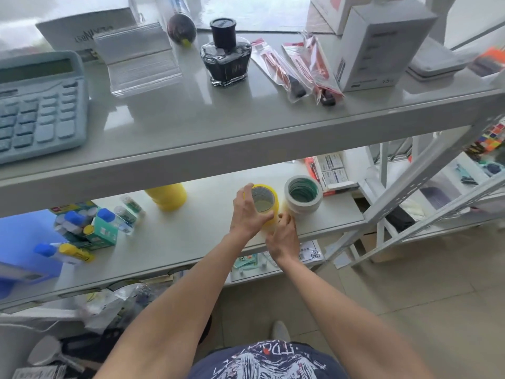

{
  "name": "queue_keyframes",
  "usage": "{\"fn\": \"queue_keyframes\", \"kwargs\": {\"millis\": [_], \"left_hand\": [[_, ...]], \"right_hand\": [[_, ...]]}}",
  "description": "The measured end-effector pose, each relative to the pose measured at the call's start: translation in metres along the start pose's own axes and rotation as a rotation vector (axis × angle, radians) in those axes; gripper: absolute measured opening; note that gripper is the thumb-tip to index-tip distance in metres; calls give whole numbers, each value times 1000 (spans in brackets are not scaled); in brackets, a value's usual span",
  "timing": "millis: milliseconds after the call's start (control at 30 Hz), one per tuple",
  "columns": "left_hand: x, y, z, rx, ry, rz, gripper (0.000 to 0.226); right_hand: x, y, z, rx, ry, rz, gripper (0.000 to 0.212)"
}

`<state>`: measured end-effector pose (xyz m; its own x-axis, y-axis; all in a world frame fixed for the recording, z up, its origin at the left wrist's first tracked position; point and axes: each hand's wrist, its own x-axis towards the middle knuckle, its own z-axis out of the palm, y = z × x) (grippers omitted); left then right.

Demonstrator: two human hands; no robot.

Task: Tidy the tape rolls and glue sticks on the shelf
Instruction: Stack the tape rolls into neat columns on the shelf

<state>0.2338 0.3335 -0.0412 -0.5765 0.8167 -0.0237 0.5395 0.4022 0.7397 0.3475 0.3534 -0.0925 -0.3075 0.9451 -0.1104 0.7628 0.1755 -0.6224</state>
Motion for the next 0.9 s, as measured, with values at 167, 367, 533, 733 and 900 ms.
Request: {"fn": "queue_keyframes", "kwargs": {"millis": [167,367,533,733,900], "left_hand": [[-3,-4,-2,-107,-84,-121,116],[-3,-4,1,-155,-59,-219,113],[-10,-2,9,-188,-8,-244,96],[-17,11,9,5,133,-90,118],[-8,51,11,102,76,165,105]], "right_hand": [[7,-9,-12,61,-92,102,28],[13,8,-41,247,-50,392,16],[15,45,-62,367,66,359,49],[32,52,-76,352,54,128,123],[47,51,-81,494,17,-28,125]]}}
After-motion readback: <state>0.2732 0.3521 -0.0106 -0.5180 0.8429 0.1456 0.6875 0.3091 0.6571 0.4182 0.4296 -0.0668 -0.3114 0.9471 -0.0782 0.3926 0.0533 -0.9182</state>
